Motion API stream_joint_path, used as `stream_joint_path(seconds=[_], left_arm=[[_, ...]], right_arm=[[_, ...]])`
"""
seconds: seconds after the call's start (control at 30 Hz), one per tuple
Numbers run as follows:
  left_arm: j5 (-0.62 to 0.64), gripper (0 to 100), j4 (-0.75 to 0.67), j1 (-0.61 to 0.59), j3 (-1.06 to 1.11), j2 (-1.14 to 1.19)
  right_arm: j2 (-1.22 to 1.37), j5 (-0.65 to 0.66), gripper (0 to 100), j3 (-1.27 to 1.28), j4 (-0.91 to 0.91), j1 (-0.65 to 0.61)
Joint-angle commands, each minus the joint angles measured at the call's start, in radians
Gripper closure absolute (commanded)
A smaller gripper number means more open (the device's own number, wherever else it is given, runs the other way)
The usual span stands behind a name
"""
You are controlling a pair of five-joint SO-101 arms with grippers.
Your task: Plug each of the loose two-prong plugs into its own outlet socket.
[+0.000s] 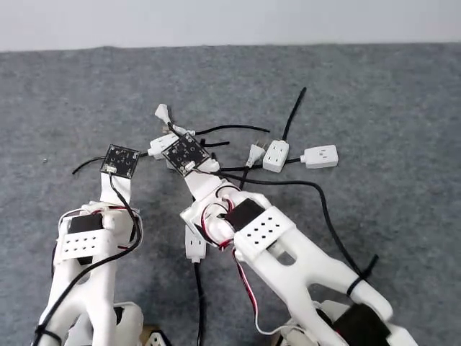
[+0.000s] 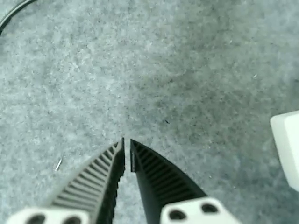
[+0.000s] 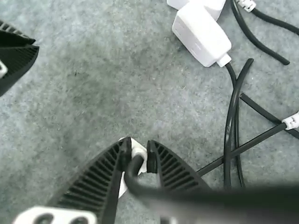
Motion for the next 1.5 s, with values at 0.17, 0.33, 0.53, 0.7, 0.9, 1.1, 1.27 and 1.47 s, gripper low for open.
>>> stream_joint_path(seconds=[0.17, 0.33, 0.53, 0.7, 0.9, 1.1, 1.27, 1.47], left_arm=[[0.012, 98, -0.023, -0.008, -0.061, -0.017], [0.012, 97, -0.023, -0.008, -0.061, -0.017], [0.012, 96, -0.023, -0.008, -0.059, -0.017], [0.012, 96, -0.023, -0.011, -0.059, -0.017], [0.012, 96, -0.023, -0.011, -0.059, -0.017], [0.012, 96, -0.023, -0.011, -0.058, -0.017], [0.012, 96, -0.034, -0.011, -0.054, -0.017], [0.012, 96, -0.035, -0.012, -0.054, -0.017]], right_arm=[[0.004, -0.043, 99.0, -0.04, 0.005, 0.004], [-0.01, -0.092, 99.0, -0.043, 0.035, -0.002], [-0.031, -0.101, 99.0, -0.034, 0.039, -0.027], [-0.031, -0.097, 99.0, -0.034, 0.031, -0.028], [-0.027, -0.101, 99.0, -0.028, 0.036, -0.028], [-0.027, -0.087, 99.0, 0.097, 0.028, -0.079], [-0.015, -0.043, 99.0, 0.147, -0.01, -0.094], [0.061, -0.044, 96.1, 0.094, 0.015, -0.087]])
